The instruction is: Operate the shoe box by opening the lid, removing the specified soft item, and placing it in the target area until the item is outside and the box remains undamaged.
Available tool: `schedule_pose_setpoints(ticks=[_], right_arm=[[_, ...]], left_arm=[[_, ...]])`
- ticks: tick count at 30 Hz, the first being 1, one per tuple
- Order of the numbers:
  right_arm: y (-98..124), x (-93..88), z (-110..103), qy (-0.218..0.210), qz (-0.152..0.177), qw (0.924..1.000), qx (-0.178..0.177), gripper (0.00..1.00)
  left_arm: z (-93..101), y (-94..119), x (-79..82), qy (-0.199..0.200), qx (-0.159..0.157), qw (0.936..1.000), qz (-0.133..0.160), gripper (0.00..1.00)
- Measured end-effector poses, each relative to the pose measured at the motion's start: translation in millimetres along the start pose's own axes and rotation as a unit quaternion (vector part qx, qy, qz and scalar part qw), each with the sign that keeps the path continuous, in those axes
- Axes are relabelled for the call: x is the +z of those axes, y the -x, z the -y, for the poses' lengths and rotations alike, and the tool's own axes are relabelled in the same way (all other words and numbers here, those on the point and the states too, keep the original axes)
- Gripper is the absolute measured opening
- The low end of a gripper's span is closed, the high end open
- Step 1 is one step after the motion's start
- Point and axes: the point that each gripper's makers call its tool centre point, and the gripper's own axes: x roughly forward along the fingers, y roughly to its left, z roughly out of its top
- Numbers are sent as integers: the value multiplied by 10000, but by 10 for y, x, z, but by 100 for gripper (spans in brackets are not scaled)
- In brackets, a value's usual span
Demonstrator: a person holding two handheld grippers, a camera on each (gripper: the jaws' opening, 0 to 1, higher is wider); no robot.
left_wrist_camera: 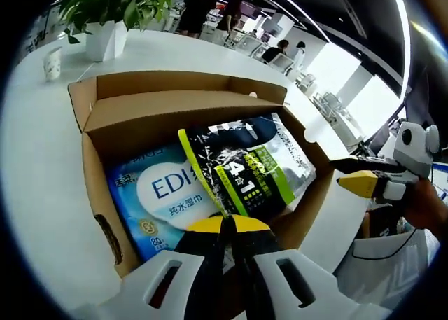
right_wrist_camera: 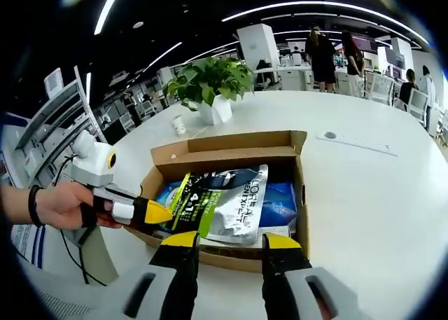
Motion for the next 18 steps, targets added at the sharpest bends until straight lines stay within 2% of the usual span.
schedule_pose_setpoints(ticks=[9,18], right_arm=[[-154,6,68,-88,-100,9999,19,32],[-318,-90,110,-115,-317,9994,49,32]], left_arm=[[-13,-7,5,58,-34,10000,2,1],[-60,-49,17,114,-35,9999,-4,1]])
